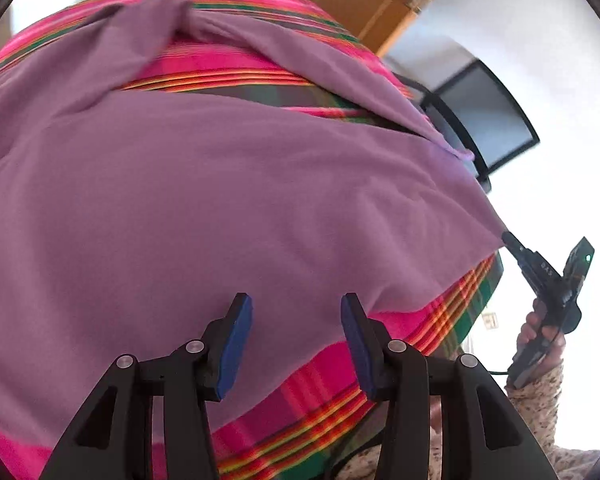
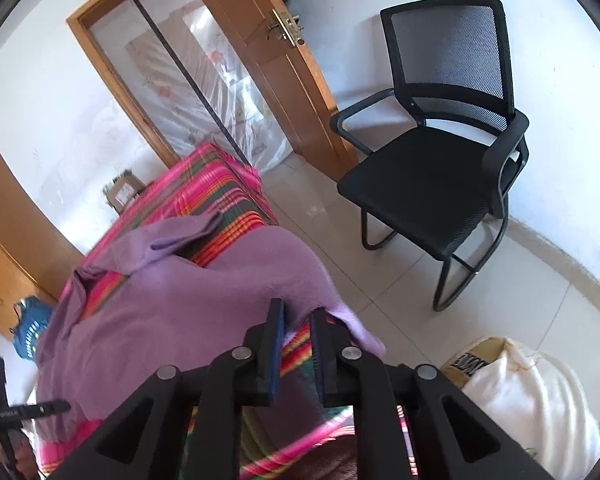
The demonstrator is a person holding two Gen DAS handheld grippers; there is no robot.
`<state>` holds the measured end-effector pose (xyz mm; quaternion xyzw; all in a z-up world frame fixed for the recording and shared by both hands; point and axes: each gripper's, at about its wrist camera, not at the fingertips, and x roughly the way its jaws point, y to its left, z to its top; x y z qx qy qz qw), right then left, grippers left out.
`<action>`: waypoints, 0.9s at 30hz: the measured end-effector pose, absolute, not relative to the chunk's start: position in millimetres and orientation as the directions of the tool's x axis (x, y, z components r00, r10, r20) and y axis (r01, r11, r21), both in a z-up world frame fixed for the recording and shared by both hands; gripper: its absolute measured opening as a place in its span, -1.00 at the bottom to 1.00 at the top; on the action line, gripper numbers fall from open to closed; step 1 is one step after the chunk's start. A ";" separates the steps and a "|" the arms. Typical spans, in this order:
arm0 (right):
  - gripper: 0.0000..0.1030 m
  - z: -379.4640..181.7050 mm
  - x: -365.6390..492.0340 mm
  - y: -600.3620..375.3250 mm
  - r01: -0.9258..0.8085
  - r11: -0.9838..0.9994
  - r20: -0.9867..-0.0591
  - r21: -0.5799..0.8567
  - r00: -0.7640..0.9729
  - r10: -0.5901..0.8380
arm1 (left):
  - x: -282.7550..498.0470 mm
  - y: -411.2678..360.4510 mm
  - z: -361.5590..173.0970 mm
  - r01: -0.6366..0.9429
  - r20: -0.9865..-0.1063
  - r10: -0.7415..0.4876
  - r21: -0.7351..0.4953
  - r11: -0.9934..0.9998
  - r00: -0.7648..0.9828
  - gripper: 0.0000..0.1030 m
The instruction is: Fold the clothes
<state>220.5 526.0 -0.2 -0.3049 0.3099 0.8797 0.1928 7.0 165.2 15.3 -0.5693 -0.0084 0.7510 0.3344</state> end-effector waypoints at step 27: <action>-0.87 -42.5 206.2 593.3 -0.569 -0.461 -0.615 0.681 -0.786 0.061 | -75.8 278.4 25.6 -0.584 -0.790 0.608 -0.532 -0.613 0.081 -0.06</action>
